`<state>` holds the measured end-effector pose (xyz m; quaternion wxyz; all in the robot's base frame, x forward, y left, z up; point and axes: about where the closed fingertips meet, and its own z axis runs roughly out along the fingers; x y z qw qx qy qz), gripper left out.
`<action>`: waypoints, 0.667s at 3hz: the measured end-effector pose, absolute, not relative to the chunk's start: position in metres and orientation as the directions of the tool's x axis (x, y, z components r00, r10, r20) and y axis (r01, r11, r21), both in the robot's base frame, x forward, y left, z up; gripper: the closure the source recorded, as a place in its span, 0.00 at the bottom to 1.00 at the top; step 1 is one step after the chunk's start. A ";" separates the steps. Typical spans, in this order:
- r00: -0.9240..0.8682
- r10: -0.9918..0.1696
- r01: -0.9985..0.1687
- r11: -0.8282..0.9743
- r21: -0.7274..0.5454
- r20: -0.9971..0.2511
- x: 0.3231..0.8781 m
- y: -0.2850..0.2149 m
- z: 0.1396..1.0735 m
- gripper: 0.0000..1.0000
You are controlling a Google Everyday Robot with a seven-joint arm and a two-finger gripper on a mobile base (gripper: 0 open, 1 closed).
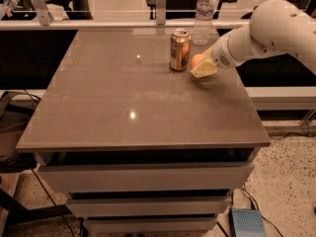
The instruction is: Move orange near orange can
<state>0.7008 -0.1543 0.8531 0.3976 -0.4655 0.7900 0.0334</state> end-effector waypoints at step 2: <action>-0.276 -0.682 -0.764 0.583 -0.277 -0.677 0.730 -0.150 0.829 0.83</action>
Offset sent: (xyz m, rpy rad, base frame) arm 0.0423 0.0011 -0.0316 0.0522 0.0375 -0.0266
